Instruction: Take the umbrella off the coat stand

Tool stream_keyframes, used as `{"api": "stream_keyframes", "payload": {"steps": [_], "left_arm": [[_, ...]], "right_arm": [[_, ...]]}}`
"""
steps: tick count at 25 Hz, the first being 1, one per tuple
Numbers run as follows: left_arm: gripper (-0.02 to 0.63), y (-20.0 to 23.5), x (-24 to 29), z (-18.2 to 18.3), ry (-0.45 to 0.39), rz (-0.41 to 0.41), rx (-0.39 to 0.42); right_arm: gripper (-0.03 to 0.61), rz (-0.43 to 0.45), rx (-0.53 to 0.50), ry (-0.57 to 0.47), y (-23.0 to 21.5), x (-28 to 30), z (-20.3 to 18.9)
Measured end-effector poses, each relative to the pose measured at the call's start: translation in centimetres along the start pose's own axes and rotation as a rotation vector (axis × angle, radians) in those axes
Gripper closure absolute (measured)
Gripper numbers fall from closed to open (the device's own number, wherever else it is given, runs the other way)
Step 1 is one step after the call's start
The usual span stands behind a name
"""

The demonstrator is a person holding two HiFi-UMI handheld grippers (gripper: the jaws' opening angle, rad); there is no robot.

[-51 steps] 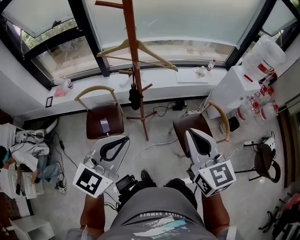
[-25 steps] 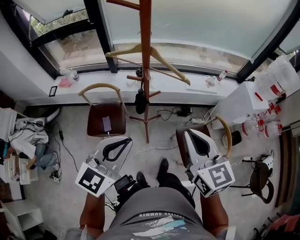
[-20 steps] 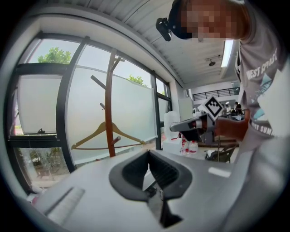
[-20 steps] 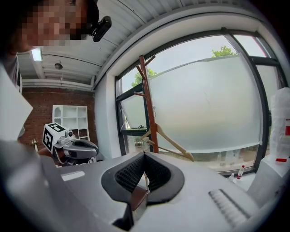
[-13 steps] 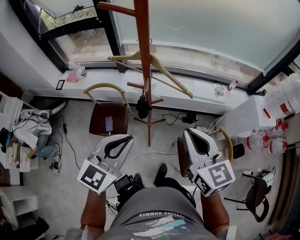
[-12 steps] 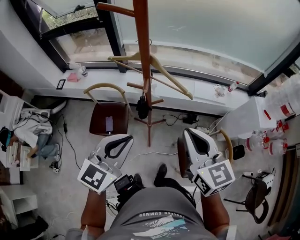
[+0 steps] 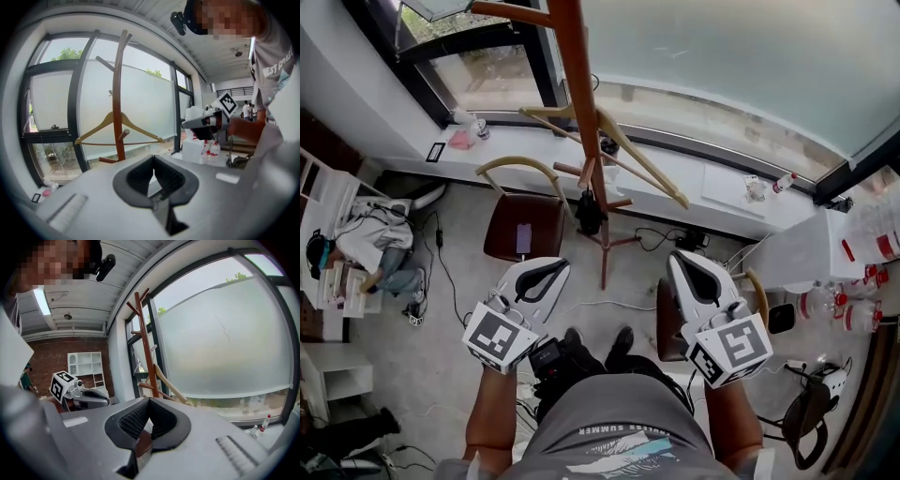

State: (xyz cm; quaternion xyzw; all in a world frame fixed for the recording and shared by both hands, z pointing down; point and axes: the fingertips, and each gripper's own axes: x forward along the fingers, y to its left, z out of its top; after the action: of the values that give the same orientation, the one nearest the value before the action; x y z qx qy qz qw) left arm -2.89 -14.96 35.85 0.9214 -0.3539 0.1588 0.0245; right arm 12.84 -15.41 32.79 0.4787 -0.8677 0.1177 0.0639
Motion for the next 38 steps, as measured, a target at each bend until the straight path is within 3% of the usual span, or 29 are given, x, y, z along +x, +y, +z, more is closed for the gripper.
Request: {"api": "stream_keyframes", "payload": {"steps": [18, 38], "left_arm": [[0.606, 7.0, 6.3, -5.6, 0.062, -0.017, -0.081], [0.597, 11.5, 12.2, -10.9, 0.088, -0.03, -0.127]], "right_arm": [[0.577, -0.034, 0.033, 0.083, -1.9, 5.1, -2.1], [0.577, -0.061, 0.055, 0.148, -2.9, 9.0, -4.9]]}}
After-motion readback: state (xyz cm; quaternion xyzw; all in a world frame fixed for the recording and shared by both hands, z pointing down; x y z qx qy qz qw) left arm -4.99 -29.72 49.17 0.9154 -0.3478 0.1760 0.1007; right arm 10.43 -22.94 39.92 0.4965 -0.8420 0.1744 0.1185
